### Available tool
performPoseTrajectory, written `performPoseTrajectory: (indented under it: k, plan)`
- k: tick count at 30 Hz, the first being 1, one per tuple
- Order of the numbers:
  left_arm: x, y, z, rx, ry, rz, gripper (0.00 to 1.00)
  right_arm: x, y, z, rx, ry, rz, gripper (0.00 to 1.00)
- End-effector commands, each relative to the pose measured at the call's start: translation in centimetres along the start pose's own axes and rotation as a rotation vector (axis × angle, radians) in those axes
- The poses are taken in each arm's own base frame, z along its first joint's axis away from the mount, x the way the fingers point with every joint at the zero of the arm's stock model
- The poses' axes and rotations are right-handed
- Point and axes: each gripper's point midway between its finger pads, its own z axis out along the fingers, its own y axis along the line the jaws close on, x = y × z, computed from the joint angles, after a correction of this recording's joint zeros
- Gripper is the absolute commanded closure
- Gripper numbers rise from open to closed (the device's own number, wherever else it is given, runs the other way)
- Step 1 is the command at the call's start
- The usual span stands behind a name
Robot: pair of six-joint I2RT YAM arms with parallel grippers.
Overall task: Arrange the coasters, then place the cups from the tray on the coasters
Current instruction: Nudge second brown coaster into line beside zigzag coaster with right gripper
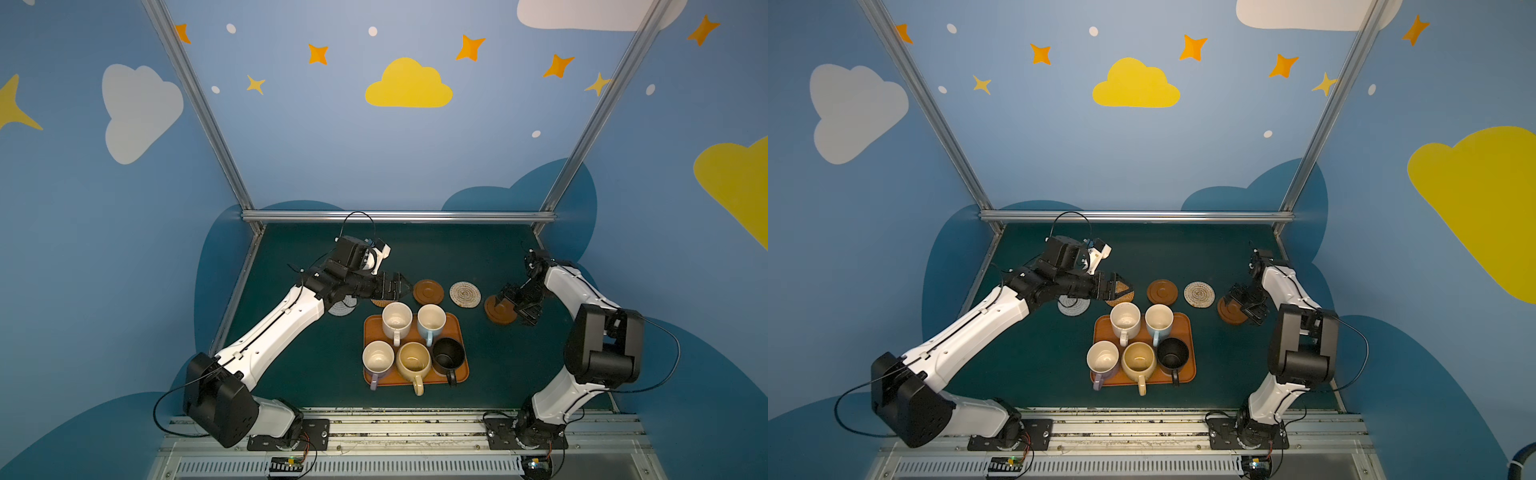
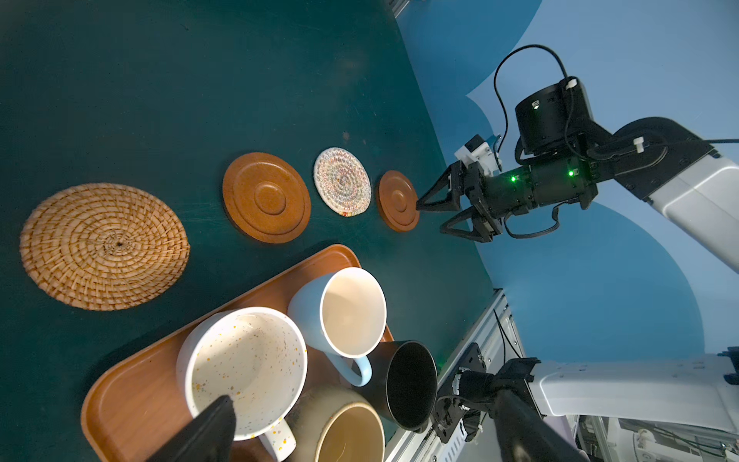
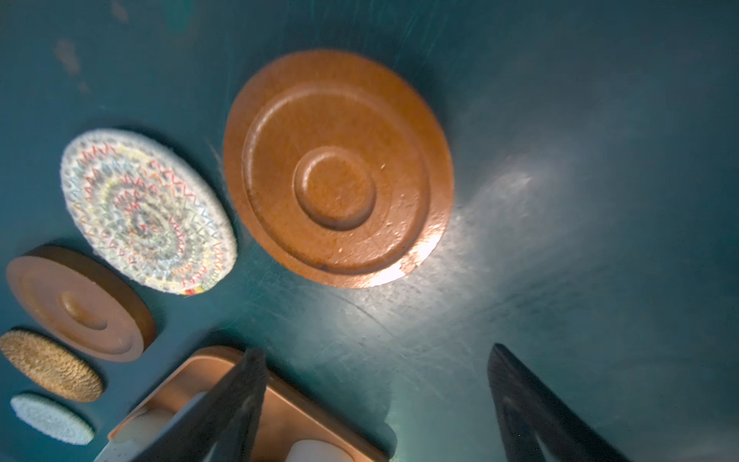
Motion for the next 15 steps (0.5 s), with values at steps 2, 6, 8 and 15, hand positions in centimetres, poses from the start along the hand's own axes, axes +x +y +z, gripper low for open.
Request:
performPoseTrajectory:
  k: [2, 6, 8, 15]
  plan:
    - [-0.4, -0.7, -0.5, 0.030, -0.031, -0.008, 0.00, 0.6, 0.7, 0.6, -0.051, 0.020, 0.040, 0.23]
    - [-1.0, -2.2, -0.1, 0.088, -0.044, 0.001, 0.00, 0.5, 0.7, 1.5, -0.053, 0.023, 0.070, 0.40]
    - [-1.3, -3.2, 0.1, 0.118, -0.033, 0.027, 0.00, 0.3, 0.6, 1.9, -0.042, 0.022, 0.078, 0.42]
    - [-2.2, -4.9, 1.2, 0.135, -0.026, 0.092, 0.00, 0.0, 1.0, 3.3, -0.055, 0.044, 0.115, 0.43]
